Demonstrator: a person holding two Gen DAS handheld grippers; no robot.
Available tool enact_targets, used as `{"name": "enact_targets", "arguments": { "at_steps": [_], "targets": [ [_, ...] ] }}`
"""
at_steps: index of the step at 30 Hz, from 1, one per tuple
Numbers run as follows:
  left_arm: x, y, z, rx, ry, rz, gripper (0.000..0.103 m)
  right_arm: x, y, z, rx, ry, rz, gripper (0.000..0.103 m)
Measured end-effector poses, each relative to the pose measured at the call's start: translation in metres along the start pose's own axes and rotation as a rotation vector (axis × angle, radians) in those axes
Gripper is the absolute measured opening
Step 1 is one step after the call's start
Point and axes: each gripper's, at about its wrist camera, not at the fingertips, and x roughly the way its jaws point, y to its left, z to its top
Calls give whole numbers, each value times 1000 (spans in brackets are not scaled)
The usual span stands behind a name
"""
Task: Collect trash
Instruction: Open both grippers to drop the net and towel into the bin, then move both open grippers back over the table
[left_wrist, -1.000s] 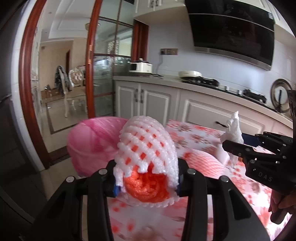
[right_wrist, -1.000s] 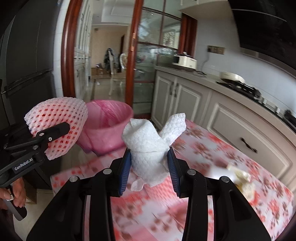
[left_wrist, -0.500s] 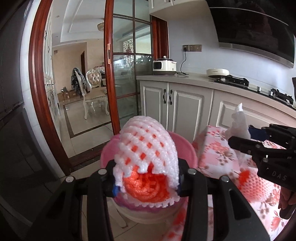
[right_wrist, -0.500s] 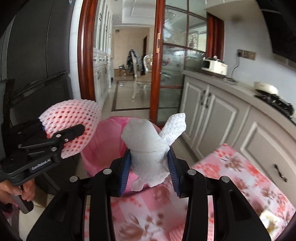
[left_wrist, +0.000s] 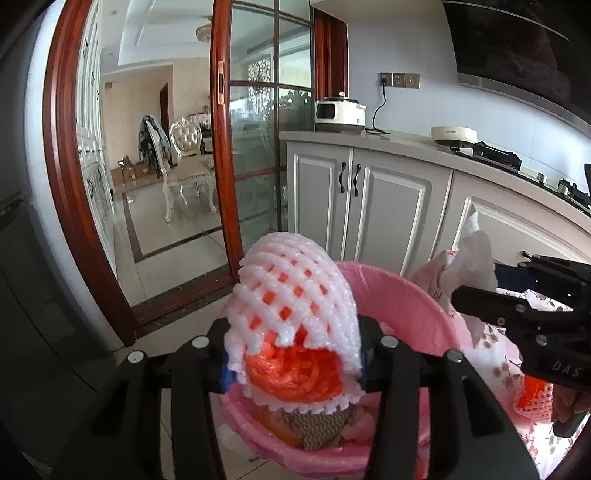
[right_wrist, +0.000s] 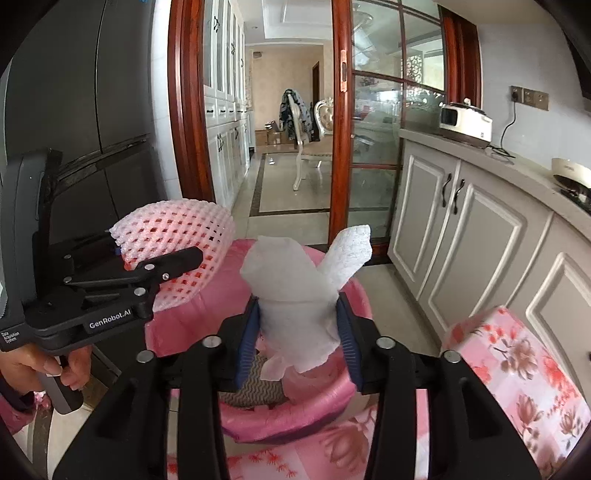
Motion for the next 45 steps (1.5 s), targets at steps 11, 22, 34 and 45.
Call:
{"name": "enact_targets", "arguments": {
  "at_steps": [11,22,34,45],
  "targets": [
    [8,8,-13,0,4,42,71,-16,-16,-21,29,-14,-21,68],
    [-64,-17,-31,-30,-79,95,98,-95,-20,-56,27,-22,-150,80],
    [-144,-97,-83,34,-71,27,98,-196,-52,-132,164,-23,-276,85],
    [-153,-188,-122,94,25,-137,98,-263,-108,-215,360,18,-410,85]
  ]
}}
